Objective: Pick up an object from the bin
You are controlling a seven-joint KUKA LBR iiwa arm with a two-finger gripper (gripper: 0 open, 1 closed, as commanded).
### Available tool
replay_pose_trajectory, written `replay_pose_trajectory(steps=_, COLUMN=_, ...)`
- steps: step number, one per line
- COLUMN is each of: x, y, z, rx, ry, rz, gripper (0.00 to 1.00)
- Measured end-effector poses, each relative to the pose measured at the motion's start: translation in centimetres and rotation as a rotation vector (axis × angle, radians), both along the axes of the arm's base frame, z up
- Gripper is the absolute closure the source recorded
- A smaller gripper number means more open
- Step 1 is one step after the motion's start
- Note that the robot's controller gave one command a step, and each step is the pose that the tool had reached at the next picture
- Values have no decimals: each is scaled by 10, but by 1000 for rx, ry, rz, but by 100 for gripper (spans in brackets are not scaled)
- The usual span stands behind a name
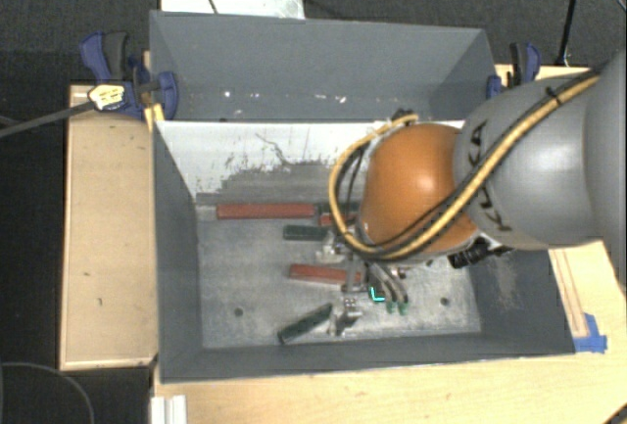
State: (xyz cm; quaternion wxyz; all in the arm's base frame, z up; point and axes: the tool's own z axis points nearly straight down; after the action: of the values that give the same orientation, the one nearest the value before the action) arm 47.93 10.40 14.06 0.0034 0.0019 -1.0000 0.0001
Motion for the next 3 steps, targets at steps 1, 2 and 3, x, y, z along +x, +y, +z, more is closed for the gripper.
replay_pose_trajectory(steps=1, x=2, y=0, z=4, rx=1, ry=-8, rz=-4, gripper=0)
replay_pose_trajectory(steps=2, x=23, y=6, z=-62, rx=8, ry=-39, rz=118, gripper=100)
replay_pose_trajectory(steps=3, x=23, y=6, z=-62, rx=8, ry=-39, rz=116, gripper=100)
